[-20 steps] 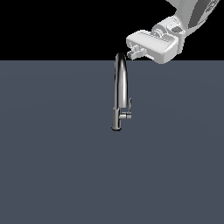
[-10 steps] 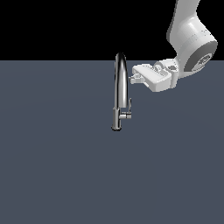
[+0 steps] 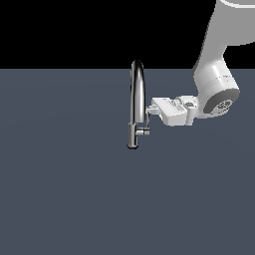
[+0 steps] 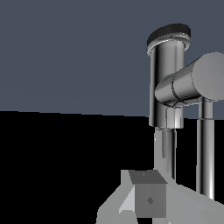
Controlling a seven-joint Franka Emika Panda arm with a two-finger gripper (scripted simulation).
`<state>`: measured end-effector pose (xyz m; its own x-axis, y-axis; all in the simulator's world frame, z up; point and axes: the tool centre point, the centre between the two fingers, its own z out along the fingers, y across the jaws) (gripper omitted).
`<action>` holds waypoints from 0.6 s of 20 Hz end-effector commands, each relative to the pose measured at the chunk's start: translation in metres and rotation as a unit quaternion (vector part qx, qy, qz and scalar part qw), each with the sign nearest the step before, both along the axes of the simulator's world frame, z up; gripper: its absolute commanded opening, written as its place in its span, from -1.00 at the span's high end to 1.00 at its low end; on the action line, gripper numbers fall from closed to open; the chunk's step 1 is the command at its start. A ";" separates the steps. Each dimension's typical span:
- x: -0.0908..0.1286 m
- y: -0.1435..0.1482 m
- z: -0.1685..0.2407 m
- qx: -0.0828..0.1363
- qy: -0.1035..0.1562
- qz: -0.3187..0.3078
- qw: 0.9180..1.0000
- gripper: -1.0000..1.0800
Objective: Turn on the faucet by rotating a designated handle.
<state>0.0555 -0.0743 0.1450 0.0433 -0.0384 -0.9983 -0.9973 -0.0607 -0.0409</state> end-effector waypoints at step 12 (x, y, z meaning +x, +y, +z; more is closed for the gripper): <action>-0.005 0.004 -0.016 0.019 0.020 -0.018 0.999 1.00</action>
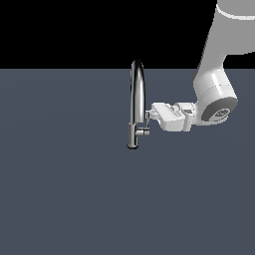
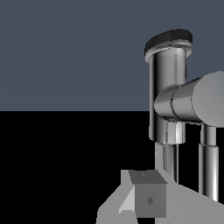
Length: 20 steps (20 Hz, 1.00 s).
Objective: Turn on the faucet by rotating a designated handle.
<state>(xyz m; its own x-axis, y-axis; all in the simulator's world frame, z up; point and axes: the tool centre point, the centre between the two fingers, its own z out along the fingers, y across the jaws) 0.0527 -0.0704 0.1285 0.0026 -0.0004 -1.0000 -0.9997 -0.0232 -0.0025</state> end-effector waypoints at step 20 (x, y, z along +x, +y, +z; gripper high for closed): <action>-0.044 0.005 0.008 0.001 -0.002 0.002 1.000 1.00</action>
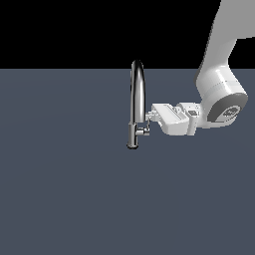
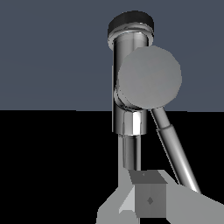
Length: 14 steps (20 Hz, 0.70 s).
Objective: Turn on the faucet by rotating a designated handle.
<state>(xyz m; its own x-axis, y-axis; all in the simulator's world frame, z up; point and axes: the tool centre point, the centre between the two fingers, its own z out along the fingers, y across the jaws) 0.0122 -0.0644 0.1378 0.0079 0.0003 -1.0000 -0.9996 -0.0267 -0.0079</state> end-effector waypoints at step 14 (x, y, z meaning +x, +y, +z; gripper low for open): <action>-0.037 0.000 -0.008 0.002 -0.011 0.004 1.000 1.00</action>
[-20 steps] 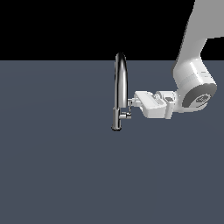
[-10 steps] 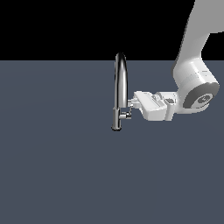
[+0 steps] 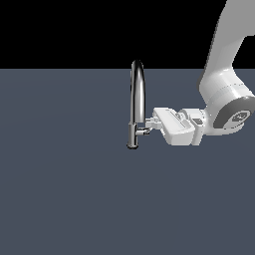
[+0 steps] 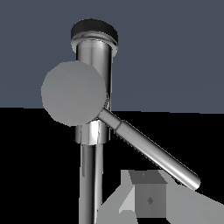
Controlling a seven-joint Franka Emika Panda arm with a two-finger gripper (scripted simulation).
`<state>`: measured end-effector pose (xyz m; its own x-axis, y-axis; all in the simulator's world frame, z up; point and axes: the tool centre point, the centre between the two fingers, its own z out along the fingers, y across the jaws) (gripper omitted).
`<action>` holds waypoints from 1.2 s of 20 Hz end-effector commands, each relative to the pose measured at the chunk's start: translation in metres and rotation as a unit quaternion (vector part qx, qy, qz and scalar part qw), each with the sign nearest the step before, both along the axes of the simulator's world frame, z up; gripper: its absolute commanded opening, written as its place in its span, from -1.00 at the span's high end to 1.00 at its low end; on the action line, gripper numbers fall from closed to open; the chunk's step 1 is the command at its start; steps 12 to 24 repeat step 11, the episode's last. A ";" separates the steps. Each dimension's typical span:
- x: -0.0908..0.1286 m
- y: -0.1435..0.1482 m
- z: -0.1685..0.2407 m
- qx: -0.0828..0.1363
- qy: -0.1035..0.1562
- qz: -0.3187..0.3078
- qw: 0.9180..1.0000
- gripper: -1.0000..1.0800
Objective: Turn on the faucet by rotating a designated handle.
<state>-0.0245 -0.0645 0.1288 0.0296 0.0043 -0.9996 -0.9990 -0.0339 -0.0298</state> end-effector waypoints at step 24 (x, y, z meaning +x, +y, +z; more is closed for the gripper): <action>-0.026 -0.008 -0.066 -0.002 0.013 -0.006 1.000 1.00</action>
